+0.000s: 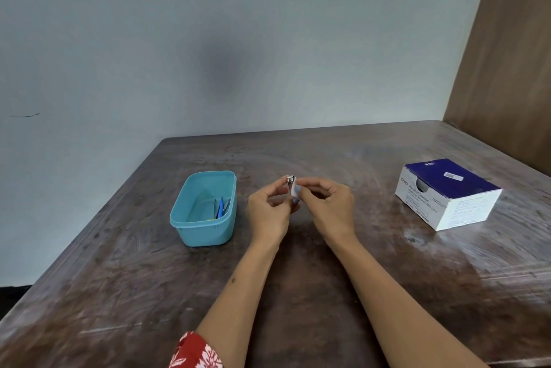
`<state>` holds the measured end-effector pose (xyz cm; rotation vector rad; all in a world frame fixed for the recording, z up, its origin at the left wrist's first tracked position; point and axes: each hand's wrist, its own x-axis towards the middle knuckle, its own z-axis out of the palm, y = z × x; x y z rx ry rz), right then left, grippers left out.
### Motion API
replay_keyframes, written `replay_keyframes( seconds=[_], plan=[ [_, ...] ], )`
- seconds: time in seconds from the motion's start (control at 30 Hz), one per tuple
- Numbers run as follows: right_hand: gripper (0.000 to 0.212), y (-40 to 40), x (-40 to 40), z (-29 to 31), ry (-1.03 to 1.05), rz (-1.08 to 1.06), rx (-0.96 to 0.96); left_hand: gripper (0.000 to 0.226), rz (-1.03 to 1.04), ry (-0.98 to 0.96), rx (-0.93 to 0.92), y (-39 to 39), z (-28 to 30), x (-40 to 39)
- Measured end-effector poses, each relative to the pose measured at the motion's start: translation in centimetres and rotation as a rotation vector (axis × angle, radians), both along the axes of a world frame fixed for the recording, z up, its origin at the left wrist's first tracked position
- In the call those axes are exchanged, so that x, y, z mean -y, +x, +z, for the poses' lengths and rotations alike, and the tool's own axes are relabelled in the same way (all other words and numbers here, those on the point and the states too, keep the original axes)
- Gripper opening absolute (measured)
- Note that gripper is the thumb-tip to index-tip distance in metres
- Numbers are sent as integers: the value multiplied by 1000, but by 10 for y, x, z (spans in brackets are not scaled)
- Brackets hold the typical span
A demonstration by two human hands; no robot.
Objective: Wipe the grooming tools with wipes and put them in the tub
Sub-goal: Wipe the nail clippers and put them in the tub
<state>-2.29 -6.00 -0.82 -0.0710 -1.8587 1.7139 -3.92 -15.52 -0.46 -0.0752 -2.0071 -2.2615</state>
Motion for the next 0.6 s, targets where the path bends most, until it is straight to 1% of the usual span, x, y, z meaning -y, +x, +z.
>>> replay_keyframes(
  seconds=[0.1, 0.2, 0.37, 0.6],
  plan=[
    [20, 0, -2, 0, -48, 40, -5, 40, -26, -14, -20, 0, 1, 0],
    [21, -1, -3, 0, -112, 60, -17, 42, -68, -9, -28, 0, 2, 0],
    [24, -3, -4, -3, -131, 101, 19, 39, -61, 15, -29, -2, 3, 3],
    [39, -5, -7, -3, -221, 114, 23, 43, -139, -8, -22, -3, 3, 5]
  ],
)
